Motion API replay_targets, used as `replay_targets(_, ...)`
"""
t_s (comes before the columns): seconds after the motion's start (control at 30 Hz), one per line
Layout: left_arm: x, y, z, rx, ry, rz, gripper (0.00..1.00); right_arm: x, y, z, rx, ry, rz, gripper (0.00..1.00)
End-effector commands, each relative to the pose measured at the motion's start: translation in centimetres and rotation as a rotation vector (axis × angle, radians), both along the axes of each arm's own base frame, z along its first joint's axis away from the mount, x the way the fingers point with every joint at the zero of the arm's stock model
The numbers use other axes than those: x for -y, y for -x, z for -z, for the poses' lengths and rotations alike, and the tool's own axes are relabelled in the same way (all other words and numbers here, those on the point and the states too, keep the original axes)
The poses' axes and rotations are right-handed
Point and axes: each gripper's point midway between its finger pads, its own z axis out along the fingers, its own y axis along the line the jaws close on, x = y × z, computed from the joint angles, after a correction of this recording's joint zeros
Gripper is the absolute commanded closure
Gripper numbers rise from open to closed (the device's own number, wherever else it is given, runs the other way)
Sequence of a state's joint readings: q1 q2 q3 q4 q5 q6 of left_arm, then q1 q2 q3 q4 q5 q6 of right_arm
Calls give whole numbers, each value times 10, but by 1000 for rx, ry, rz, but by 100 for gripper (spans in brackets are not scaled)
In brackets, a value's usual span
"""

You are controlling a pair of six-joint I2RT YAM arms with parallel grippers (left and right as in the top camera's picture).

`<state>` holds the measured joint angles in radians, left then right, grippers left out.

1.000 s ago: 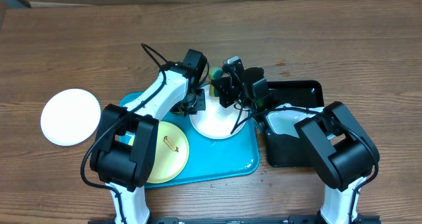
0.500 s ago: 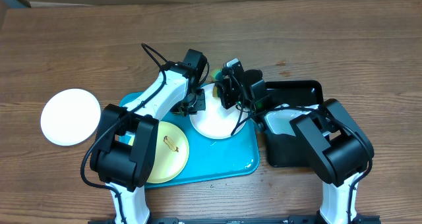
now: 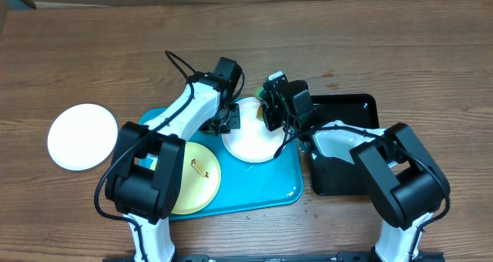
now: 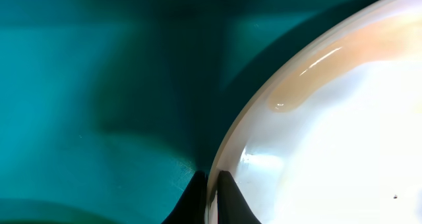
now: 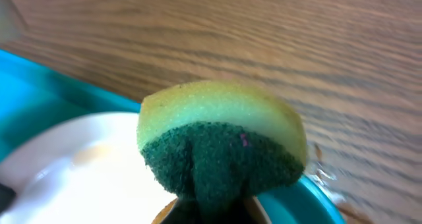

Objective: Clean dirty plates on tray and stack at the side
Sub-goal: 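Carry the sponge with the right gripper back to the black tray, then lift the white plate with the left gripper and carry it left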

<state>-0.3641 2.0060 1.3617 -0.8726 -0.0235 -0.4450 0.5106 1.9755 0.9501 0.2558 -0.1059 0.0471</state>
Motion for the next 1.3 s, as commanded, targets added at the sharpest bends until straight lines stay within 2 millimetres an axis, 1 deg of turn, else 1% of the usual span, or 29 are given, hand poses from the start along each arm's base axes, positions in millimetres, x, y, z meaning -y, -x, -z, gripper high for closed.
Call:
replay_targets(0.0,-11,2,12,-14,-35,-36,96,20,-3,4,3,94,54,96)
replay_targets(0.07,-11,2,11,-14,-35,-36,96,23,0,5,-10,106,58,96)
replay_targets(0.1,-11,2,12,-14,-34,-36,96,23,0,3,-9,104,58,96)
replay_targets(0.13,-11,2,11,-14,-35,-36,96,22,0,-5,-1,95,54,96)
replay_targets(0.2,-11,2,11,-14,-34,-36,96,17,-1,-27,34,64,45,96)
replay_targets(0.3,-11,2,11,-14,-35,-36,96,11,-3,-71,108,0,27,96)
replay_targets(0.33,-11,2,11,-14,-35,-36,96,10,-3,-87,132,-25,33,96)
replay_targets(0.37,-11,2,11,-14,-35,-36,96,11,-2,-112,167,-60,44,96)
replay_targets(0.43,-11,2,11,-14,-35,-36,96,15,3,-132,184,-78,52,96)
replay_targets(0.5,-11,2,11,-14,-35,-35,96,22,7,-141,180,-75,60,96)
replay_targets(0.57,-11,2,11,-13,-35,-35,96,30,13,-142,153,-59,70,96)
replay_targets(0.6,-11,2,11,-13,-35,-35,96,44,22,-135,89,-37,103,96)
replay_targets(0.7,-11,1,9,-12,-37,-20,96,71,33,-122,-46,-43,217,96)
replay_targets(0.73,-11,0,7,-15,-39,-17,96,84,39,-117,-103,-50,272,96)
replay_targets(0.8,-10,-3,-2,-16,-43,-16,96,111,50,-109,-205,-52,375,96)
replay_targets(0.9,-12,-14,-26,1,-75,17,96,149,70,-98,-332,-32,499,96)
replay_targets(1.03,-29,-27,-62,37,-187,14,96,180,99,-80,-477,28,557,96)
replay_targets(1.1,-32,-29,-75,42,-211,14,96,189,109,-74,-518,72,547,96)
replay_targets(1.17,-36,-29,-84,38,-231,23,96,199,116,-71,-540,106,570,96)
replay_targets(1.27,-43,-26,-95,29,-274,24,96,210,118,-69,-542,137,604,96)
